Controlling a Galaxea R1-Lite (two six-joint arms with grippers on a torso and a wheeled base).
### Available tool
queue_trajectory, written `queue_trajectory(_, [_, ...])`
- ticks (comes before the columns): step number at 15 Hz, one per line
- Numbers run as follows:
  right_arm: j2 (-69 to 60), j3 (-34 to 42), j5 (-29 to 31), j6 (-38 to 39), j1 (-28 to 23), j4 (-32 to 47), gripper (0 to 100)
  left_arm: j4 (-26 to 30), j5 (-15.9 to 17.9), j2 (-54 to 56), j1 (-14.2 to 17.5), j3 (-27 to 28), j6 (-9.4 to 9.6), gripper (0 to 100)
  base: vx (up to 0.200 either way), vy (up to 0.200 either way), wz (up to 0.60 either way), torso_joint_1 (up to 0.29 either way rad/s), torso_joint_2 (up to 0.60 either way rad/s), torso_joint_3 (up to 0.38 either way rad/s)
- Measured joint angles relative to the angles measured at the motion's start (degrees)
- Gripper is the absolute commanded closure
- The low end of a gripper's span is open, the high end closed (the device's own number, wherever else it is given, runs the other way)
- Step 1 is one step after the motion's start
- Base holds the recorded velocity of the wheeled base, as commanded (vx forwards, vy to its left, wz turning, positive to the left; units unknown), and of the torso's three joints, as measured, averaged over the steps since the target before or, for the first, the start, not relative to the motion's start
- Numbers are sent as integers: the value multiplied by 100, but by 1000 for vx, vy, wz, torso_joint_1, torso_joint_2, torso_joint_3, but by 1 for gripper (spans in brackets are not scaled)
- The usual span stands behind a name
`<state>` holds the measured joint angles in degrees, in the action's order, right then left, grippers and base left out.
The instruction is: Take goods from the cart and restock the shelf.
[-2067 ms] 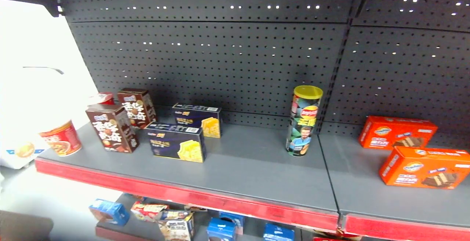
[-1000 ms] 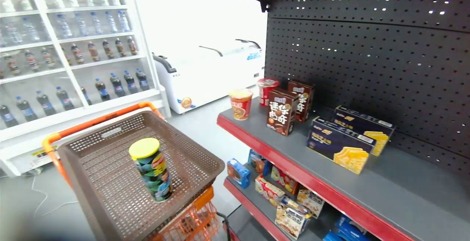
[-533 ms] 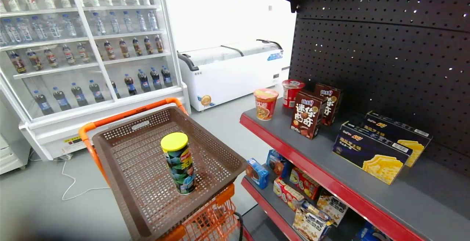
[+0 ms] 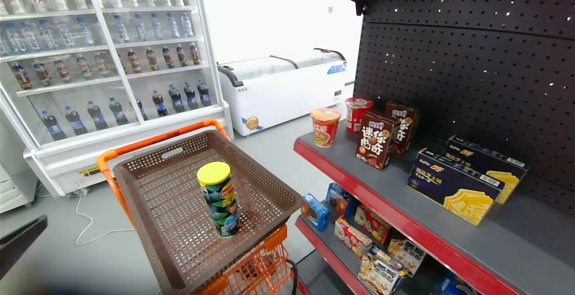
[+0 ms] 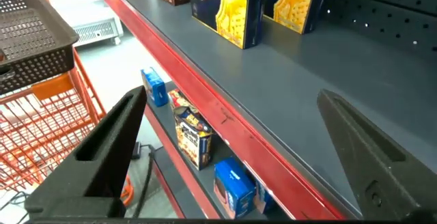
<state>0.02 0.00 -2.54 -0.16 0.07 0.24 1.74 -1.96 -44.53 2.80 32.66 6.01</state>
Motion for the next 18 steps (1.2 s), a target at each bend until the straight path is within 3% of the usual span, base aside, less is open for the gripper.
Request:
queue_trajectory(2, [0, 0, 0, 2, 2, 2, 0, -511, 464, -998, 46, 69, -10, 0, 0, 0, 0, 0, 0, 0])
queue_trajectory(4, [0, 0, 0, 0, -5, 2, 0, -1983, 1111, -1875, -20, -472, -10, 0, 0, 0, 0, 0, 0, 0])
queue_trajectory(6, [0, 0, 0, 0, 2, 0, 0, -3259, 1375, -2611, -234, -1143, -7, 0, 0, 0, 0, 0, 0, 0])
queue_trajectory(8, [0, 0, 0, 0, 0, 2, 0, -3784, 1454, -3231, -388, -1538, -22, 0, 0, 0, 0, 0, 0, 0])
queue_trajectory(12, [0, 0, 0, 0, 0, 0, 0, -4687, 1482, -4391, -449, -1615, -40, 0, 0, 0, 0, 0, 0, 0])
queue_trajectory(15, [0, 0, 0, 0, -2, 2, 0, -5360, 1498, -5274, -492, -1379, -21, 0, 0, 0, 0, 0, 0, 0])
queue_trajectory(18, [0, 0, 0, 0, 2, 2, 0, -5654, 1581, -6186, -611, -706, -16, 0, 0, 0, 0, 0, 0, 0])
